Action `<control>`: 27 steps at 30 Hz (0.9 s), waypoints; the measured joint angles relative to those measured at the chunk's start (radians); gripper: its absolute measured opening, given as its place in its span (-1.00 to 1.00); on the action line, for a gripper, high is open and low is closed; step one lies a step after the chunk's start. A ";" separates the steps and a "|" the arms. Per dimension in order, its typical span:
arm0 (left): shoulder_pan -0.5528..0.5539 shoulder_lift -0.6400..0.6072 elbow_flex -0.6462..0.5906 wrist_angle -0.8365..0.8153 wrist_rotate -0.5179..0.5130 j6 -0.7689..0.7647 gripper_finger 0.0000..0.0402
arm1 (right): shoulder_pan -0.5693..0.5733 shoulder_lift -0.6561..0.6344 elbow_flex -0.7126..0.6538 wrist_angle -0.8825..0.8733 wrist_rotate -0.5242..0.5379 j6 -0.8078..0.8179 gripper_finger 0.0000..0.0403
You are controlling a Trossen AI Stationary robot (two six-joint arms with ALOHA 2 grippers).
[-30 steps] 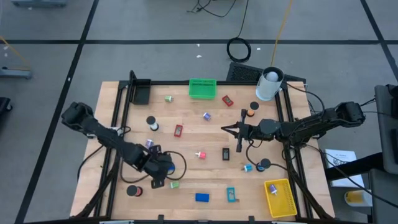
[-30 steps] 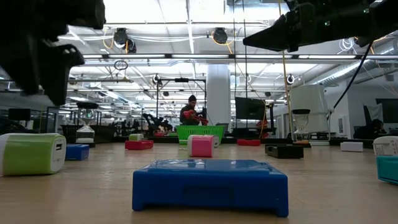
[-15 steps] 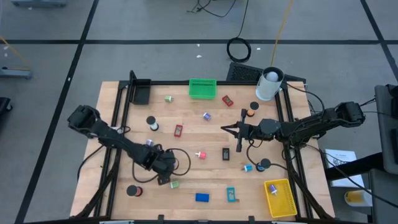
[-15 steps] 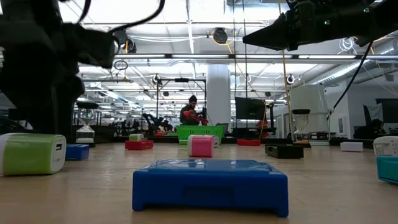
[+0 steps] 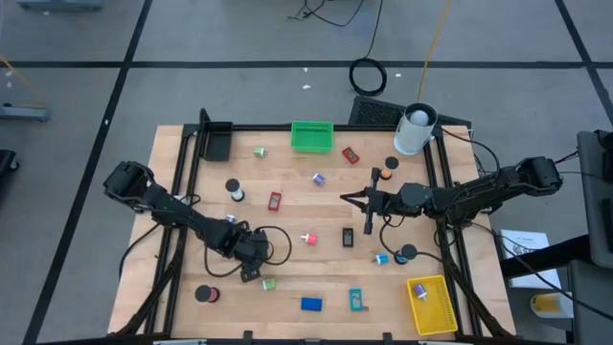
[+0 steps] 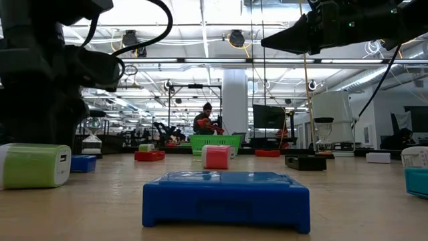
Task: Pick & Place Office items
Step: Put the top dark blue digital clock into the black basket
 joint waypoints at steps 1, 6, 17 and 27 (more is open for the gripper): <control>0.000 0.000 0.000 -0.001 -0.006 0.002 0.21 | 0.000 0.000 0.000 0.000 0.000 0.000 -0.98; 0.000 0.001 -0.001 -0.021 -0.028 0.042 -0.12 | 0.000 0.000 0.000 0.000 0.000 0.000 -0.98; 0.026 -0.052 0.044 -0.117 -0.049 0.105 -0.15 | 0.000 0.000 0.000 0.000 0.000 0.000 -0.98; 0.113 -0.270 0.127 -0.253 -0.212 0.191 -0.18 | 0.000 0.000 0.000 0.000 0.000 0.000 -0.98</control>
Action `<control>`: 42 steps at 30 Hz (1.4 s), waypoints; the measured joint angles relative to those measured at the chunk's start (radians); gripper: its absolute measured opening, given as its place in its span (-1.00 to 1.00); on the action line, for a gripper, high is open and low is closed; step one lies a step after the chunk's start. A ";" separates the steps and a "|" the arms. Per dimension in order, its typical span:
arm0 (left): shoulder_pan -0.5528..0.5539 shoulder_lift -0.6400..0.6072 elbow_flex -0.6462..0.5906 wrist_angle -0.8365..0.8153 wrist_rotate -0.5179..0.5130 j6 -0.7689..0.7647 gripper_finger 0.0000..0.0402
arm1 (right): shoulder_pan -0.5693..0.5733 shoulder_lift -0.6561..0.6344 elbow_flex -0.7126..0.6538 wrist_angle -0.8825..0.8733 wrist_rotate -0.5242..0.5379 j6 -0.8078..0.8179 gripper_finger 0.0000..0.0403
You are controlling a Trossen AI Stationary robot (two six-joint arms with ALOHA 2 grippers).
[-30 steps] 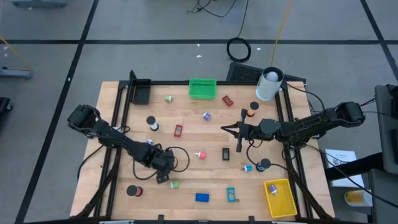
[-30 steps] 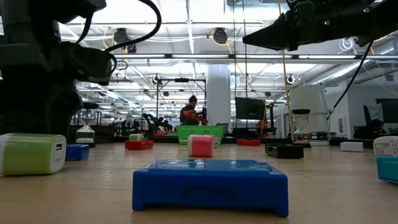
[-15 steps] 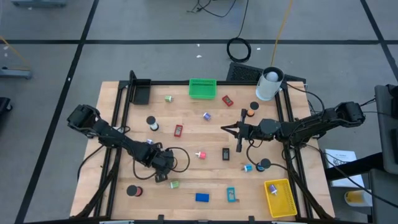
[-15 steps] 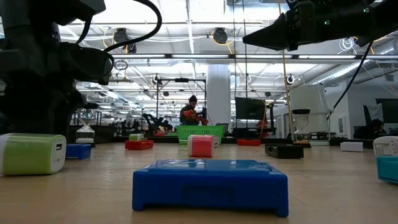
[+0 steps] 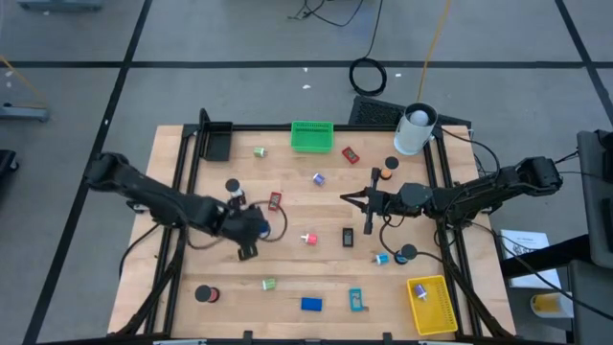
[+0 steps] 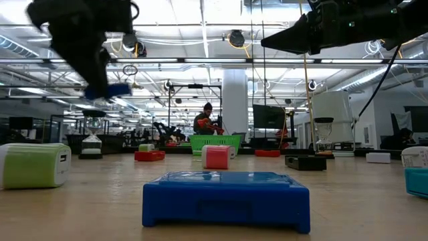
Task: Pick & Place Office items
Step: Put the top dark blue digital clock into the black basket
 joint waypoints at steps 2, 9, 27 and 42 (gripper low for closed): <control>0.034 -0.049 0.012 -0.012 -0.029 0.031 -0.16 | 0.000 0.000 0.000 0.000 0.000 0.000 -0.98; 0.209 -0.177 0.133 -0.065 -0.100 0.148 -0.18 | 0.000 0.000 0.000 0.000 0.000 0.000 -0.98; 0.788 -0.196 0.377 -0.281 -0.113 0.289 -0.17 | 0.000 0.000 0.000 0.000 0.000 -0.001 -0.98; 1.188 0.093 0.369 -0.270 -0.070 0.232 -0.16 | 0.000 0.000 0.000 0.000 0.000 -0.001 -0.98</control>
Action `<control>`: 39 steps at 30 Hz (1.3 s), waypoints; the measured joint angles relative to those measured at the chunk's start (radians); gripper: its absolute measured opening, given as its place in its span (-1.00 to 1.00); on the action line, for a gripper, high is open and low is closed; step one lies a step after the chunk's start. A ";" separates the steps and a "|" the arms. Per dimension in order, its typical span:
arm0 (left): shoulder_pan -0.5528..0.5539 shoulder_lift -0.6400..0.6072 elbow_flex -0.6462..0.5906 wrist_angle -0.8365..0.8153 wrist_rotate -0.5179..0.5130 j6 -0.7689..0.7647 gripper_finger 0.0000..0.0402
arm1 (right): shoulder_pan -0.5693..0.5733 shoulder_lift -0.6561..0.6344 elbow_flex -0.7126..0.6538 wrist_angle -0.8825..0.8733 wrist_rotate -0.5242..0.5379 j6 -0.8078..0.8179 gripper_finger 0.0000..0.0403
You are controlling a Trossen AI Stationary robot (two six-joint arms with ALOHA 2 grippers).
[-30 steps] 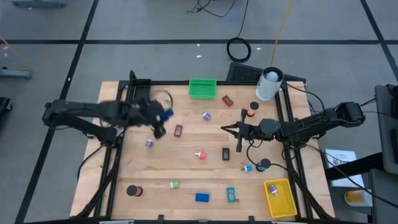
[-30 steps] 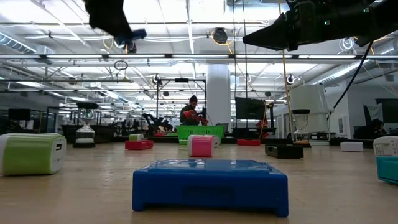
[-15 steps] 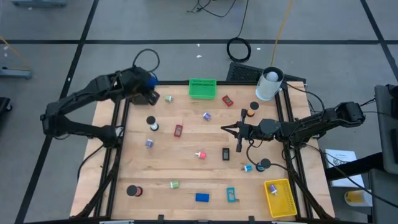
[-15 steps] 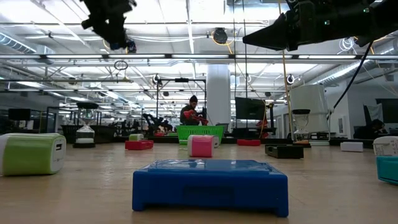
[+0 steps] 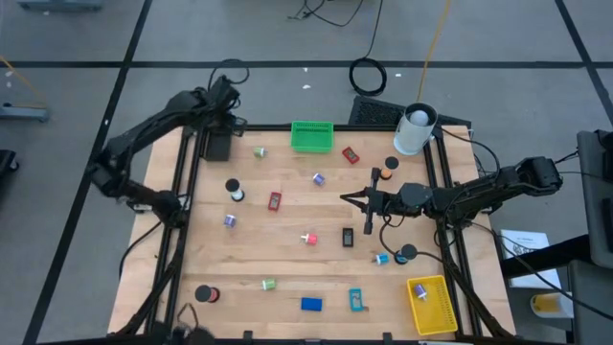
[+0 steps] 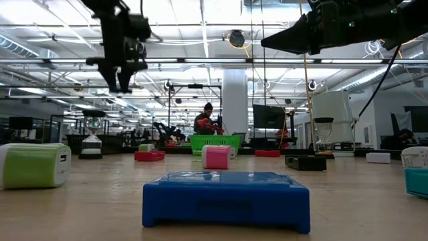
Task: Pick & Place Office items
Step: Put the top dark blue digital clock into the black basket
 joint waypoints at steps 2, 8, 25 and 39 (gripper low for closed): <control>0.043 0.049 0.001 0.015 0.000 0.004 -0.16 | 0.000 0.000 0.000 0.000 0.000 0.000 -0.98; 0.142 0.140 0.001 0.014 0.057 -0.007 -0.16 | 0.000 0.000 0.000 -0.001 0.000 0.000 -0.98; 0.221 0.146 -0.198 0.220 0.093 -0.036 -0.16 | 0.000 0.000 0.000 0.000 0.000 0.000 -0.98; 0.216 0.248 -0.229 0.313 0.146 -0.059 -0.16 | 0.000 0.000 0.000 0.000 0.000 0.002 -0.98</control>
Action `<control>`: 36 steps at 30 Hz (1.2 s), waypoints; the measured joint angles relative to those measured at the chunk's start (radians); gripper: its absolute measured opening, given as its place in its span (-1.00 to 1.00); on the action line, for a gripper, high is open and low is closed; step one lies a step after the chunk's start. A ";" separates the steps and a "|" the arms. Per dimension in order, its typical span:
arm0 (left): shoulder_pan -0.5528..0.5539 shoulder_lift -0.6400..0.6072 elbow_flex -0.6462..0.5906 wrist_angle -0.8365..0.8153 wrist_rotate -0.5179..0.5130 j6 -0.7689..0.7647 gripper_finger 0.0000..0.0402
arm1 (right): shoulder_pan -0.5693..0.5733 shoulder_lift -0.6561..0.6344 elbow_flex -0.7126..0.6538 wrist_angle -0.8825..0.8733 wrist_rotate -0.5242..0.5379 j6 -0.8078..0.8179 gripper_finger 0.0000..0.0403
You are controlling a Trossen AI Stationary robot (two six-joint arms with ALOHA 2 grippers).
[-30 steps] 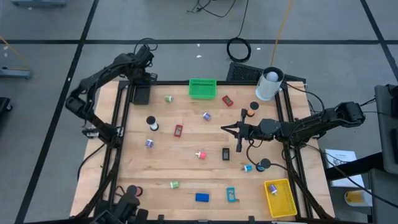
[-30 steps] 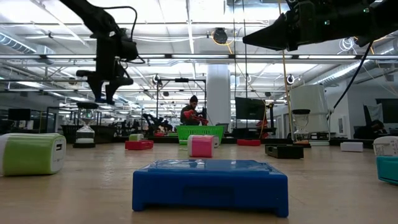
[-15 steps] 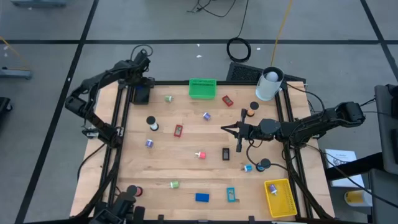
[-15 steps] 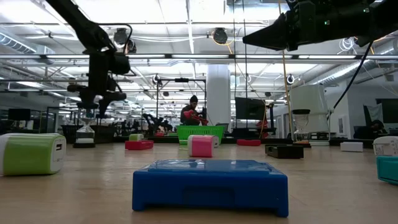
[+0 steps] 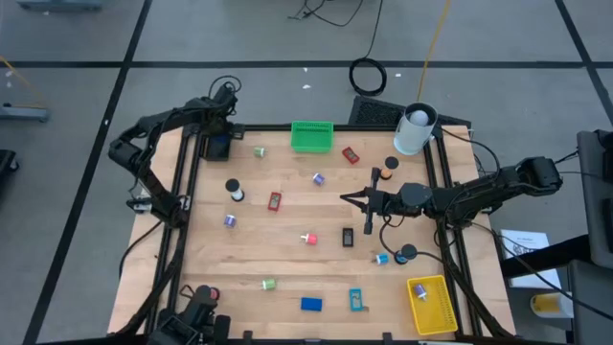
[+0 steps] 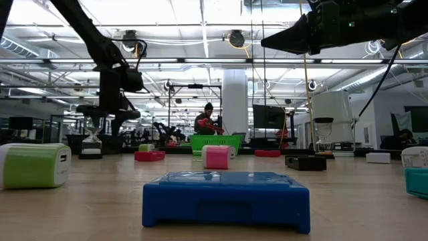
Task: Pick & Place Office items
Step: Put the top dark blue digital clock into the black basket, then put the orange hourglass into the green basket
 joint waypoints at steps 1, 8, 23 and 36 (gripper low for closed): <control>0.000 0.005 0.000 0.000 0.000 -0.002 -0.16 | 0.000 0.000 0.000 0.000 0.000 0.000 -0.98; -0.003 0.015 0.000 0.012 -0.001 -0.016 -0.16 | 0.000 0.000 0.000 0.000 0.000 -0.001 -0.98; -0.015 0.015 -0.053 0.135 0.029 -0.024 -0.16 | 0.000 0.000 0.000 0.000 0.000 -0.001 -0.98; -0.021 -0.007 -0.053 0.138 0.028 0.005 0.17 | 0.000 0.000 0.000 0.000 0.000 -0.001 -0.98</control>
